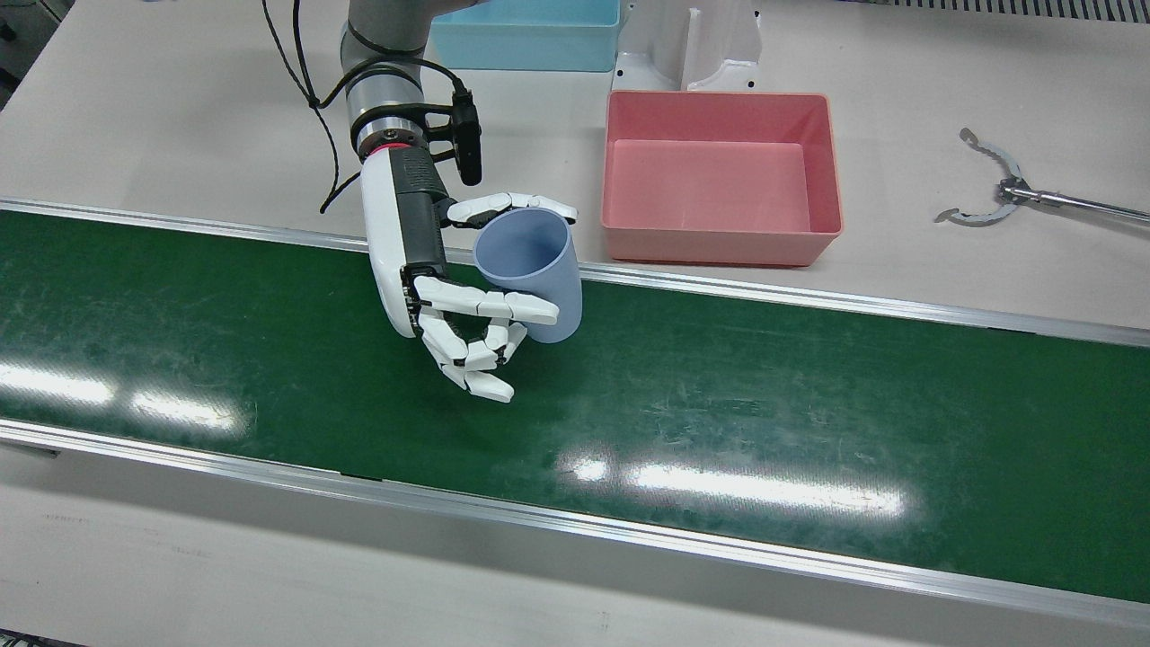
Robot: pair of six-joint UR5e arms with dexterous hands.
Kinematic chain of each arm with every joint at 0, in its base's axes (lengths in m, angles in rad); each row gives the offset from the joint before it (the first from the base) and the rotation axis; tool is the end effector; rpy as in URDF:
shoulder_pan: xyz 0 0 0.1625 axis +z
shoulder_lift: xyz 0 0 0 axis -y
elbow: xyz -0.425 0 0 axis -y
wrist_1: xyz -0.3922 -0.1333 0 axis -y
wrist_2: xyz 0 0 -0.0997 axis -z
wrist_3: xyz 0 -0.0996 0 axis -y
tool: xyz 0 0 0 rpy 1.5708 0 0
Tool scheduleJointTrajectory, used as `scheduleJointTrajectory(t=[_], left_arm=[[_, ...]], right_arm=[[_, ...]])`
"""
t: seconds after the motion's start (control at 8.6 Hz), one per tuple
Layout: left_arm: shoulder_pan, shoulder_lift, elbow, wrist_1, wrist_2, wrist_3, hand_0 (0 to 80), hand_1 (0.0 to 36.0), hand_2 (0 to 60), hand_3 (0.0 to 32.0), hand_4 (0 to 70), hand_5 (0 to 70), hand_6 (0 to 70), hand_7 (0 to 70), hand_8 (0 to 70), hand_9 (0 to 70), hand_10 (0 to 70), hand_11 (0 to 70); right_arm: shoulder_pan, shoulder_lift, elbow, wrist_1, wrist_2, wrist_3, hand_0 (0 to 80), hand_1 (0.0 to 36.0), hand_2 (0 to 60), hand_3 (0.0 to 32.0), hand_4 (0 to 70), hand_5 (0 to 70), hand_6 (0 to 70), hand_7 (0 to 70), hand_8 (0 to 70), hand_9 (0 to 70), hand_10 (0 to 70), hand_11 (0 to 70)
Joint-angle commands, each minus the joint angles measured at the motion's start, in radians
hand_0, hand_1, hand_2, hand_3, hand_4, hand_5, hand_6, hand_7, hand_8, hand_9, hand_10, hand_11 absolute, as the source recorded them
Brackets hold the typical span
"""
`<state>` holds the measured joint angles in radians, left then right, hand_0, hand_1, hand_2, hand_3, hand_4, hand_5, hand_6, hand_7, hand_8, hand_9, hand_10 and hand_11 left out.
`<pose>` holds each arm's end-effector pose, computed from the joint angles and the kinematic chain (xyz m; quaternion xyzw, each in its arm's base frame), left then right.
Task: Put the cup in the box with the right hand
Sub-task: 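Carry the cup with the right hand off the belt over the pink tray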
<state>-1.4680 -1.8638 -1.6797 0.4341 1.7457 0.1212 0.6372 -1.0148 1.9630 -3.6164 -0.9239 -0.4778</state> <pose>-0.0560 -0.5874 0.5188 -0.0564 0.6935 -0.7044 0.1404 -0.3425 -0.4940 0.2574 -0.0213 -0.8255 0.5523 0.1143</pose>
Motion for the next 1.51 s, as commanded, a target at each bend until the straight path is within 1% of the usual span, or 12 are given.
scheduleJointTrajectory(t=[0.0,0.12,0.23,0.35,0.46,0.7,0.81,0.93,1.05,1.16,1.28,1.39], left_arm=[[0.0,0.0,0.0,0.0,0.0,0.0,0.0,0.0,0.0,0.0,0.0,0.0,0.0,0.0,0.0,0.0,0.0,0.0],[0.0,0.0,0.0,0.0,0.0,0.0,0.0,0.0,0.0,0.0,0.0,0.0,0.0,0.0,0.0,0.0,0.0,0.0],[0.0,0.0,0.0,0.0,0.0,0.0,0.0,0.0,0.0,0.0,0.0,0.0,0.0,0.0,0.0,0.0,0.0,0.0],[0.0,0.0,0.0,0.0,0.0,0.0,0.0,0.0,0.0,0.0,0.0,0.0,0.0,0.0,0.0,0.0,0.0,0.0],[0.0,0.0,0.0,0.0,0.0,0.0,0.0,0.0,0.0,0.0,0.0,0.0,0.0,0.0,0.0,0.0,0.0,0.0],[0.0,0.0,0.0,0.0,0.0,0.0,0.0,0.0,0.0,0.0,0.0,0.0,0.0,0.0,0.0,0.0,0.0,0.0],[0.0,0.0,0.0,0.0,0.0,0.0,0.0,0.0,0.0,0.0,0.0,0.0,0.0,0.0,0.0,0.0,0.0,0.0],[0.0,0.0,0.0,0.0,0.0,0.0,0.0,0.0,0.0,0.0,0.0,0.0,0.0,0.0,0.0,0.0,0.0,0.0],[0.0,0.0,0.001,0.0,0.0,0.0,0.0,0.0,0.0,0.0,0.0,0.0,0.0,0.0,0.0,0.0,0.0,0.0],[0.0,0.0,0.0,0.0,0.0,0.0,0.0,0.0,0.0,0.0,0.0,0.0,0.0,0.0,0.0,0.0,0.0,0.0],[0.0,0.0,0.001,0.0,0.0,0.0,0.0,0.0,0.0,0.0,0.0,0.0,0.0,0.0,0.0,0.0,0.0,0.0],[0.0,0.0,0.0,0.0,0.0,0.0,0.0,0.0,0.0,0.0,0.0,0.0,0.0,0.0,0.0,0.0,0.0,0.0]], right_arm=[[-0.051,0.044,0.088,-0.097,-0.01,-0.002,68.5,36.0,60.0,0.0,47.3,15.8,31.6,70.0,32.5,54.9,15.3,25.9],[-0.088,0.042,0.093,-0.097,-0.015,-0.004,77.3,36.0,60.0,0.0,49.7,16.3,32.4,70.0,32.7,54.8,15.4,26.2],[-0.132,0.041,0.093,-0.099,-0.016,-0.005,78.1,36.0,60.0,0.0,48.5,16.4,32.1,70.0,32.1,54.2,15.7,26.7],[-0.167,0.042,0.097,-0.1,-0.042,-0.005,80.0,36.0,60.0,0.0,48.1,16.7,31.9,70.0,31.3,53.2,15.3,26.3],[-0.194,0.044,0.103,-0.122,-0.088,-0.005,80.0,36.0,60.0,0.0,48.1,16.7,31.8,70.0,31.0,52.9,15.2,26.2],[-0.273,0.032,0.183,-0.181,-0.098,-0.005,80.0,36.0,60.0,0.0,47.6,17.1,32.2,70.0,31.2,53.0,15.4,26.7],[-0.305,0.016,0.218,-0.204,-0.099,-0.005,80.0,36.0,60.0,0.0,45.6,16.9,31.8,70.0,30.5,52.3,15.6,26.8],[-0.344,-0.026,0.253,-0.209,-0.111,-0.005,80.0,36.0,60.0,0.0,43.9,16.8,31.2,70.0,30.0,51.8,15.5,26.7],[-0.356,-0.063,0.257,-0.208,-0.121,-0.005,79.5,36.0,60.0,0.0,42.5,16.6,30.5,70.0,29.3,51.1,15.2,26.2],[-0.366,-0.088,0.248,-0.208,-0.121,-0.007,74.9,36.0,60.0,0.0,41.4,16.2,29.6,70.0,28.5,50.5,14.6,25.2],[-0.387,-0.093,0.234,-0.208,-0.119,-0.008,71.0,36.0,60.0,0.0,40.9,15.9,28.9,70.0,28.0,50.0,14.3,24.8],[-0.396,-0.09,0.206,-0.208,-0.121,-0.008,63.2,36.0,60.0,0.0,39.3,15.3,27.7,70.0,27.2,49.4,14.3,24.5]])
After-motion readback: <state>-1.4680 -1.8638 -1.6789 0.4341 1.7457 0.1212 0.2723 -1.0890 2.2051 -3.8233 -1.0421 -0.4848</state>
